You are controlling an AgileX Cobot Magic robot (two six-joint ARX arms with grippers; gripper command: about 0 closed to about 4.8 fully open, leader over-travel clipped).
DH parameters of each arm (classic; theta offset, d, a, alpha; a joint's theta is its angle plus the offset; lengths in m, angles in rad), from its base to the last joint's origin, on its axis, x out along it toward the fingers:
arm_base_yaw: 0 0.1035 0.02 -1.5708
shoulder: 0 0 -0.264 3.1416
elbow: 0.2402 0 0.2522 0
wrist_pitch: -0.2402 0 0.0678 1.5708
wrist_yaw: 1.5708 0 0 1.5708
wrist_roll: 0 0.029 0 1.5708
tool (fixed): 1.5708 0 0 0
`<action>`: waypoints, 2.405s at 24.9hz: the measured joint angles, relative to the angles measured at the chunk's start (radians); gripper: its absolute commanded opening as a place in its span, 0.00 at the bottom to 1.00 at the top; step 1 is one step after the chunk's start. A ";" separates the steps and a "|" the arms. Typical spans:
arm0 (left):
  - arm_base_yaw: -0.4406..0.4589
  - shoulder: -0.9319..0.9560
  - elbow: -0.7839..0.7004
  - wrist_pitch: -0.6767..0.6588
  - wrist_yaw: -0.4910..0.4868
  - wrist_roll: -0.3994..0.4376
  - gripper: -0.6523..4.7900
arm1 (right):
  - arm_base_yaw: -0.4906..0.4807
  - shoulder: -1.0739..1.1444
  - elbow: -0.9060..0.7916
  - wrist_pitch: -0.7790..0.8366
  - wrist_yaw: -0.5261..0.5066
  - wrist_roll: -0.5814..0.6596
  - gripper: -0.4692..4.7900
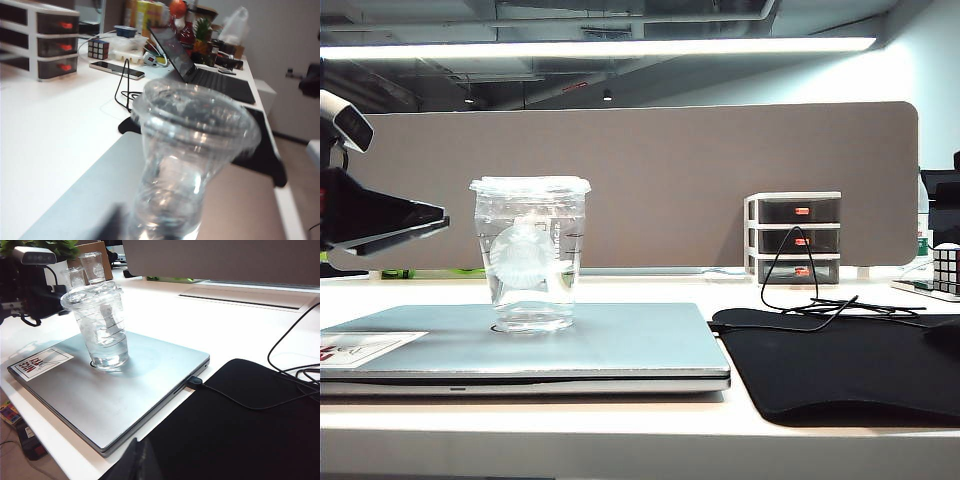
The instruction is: Pick up the coffee cup and place it over the laptop.
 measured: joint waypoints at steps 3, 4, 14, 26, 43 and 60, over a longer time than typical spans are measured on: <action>-0.004 -0.042 -0.033 0.000 -0.014 -0.044 0.11 | 0.000 0.000 0.000 0.006 0.000 0.000 0.08; -0.007 -0.080 -0.085 0.000 -0.063 -0.047 0.11 | 0.000 0.000 0.000 0.008 0.000 0.000 0.08; 0.002 -0.388 -0.386 0.000 -0.438 0.003 0.11 | 0.000 0.000 0.000 0.007 0.000 0.000 0.08; 0.002 -0.797 -0.654 -0.012 -0.809 0.007 0.11 | 0.000 0.000 0.000 0.008 0.168 0.007 0.08; -0.006 -1.105 -0.680 -0.381 -1.041 0.105 0.11 | 0.000 0.000 0.000 0.036 0.542 -0.050 0.08; -0.006 -1.731 -0.678 -1.137 -1.277 0.172 0.11 | 0.000 0.000 0.000 0.055 0.541 -0.050 0.08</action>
